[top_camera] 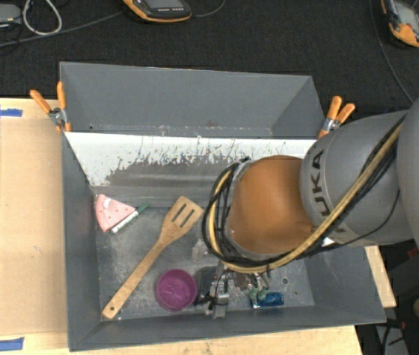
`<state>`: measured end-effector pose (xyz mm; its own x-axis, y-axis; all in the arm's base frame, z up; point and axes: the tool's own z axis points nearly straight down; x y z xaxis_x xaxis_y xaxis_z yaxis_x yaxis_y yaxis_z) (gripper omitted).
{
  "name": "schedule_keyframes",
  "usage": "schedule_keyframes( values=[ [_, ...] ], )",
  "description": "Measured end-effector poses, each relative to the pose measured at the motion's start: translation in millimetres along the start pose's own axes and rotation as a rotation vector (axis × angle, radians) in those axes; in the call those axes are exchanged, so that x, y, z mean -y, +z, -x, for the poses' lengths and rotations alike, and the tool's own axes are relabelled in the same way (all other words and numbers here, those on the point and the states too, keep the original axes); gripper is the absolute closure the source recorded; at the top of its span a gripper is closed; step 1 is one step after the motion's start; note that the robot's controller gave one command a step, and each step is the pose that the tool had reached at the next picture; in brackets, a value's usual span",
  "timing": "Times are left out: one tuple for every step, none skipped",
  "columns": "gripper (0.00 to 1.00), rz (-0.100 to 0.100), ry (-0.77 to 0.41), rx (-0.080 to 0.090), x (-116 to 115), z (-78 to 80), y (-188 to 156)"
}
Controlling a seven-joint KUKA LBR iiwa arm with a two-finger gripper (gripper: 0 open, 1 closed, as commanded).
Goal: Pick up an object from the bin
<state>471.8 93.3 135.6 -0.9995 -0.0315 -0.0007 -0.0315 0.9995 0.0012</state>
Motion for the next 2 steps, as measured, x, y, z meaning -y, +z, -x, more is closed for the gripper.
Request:
schedule_keyframes(
  values=[
    [1.00,0.001,0.054,0.010,27.9,5.1,63.7],
    [1.00,0.001,0.056,0.010,27.9,5.1,63.7]
  ],
)
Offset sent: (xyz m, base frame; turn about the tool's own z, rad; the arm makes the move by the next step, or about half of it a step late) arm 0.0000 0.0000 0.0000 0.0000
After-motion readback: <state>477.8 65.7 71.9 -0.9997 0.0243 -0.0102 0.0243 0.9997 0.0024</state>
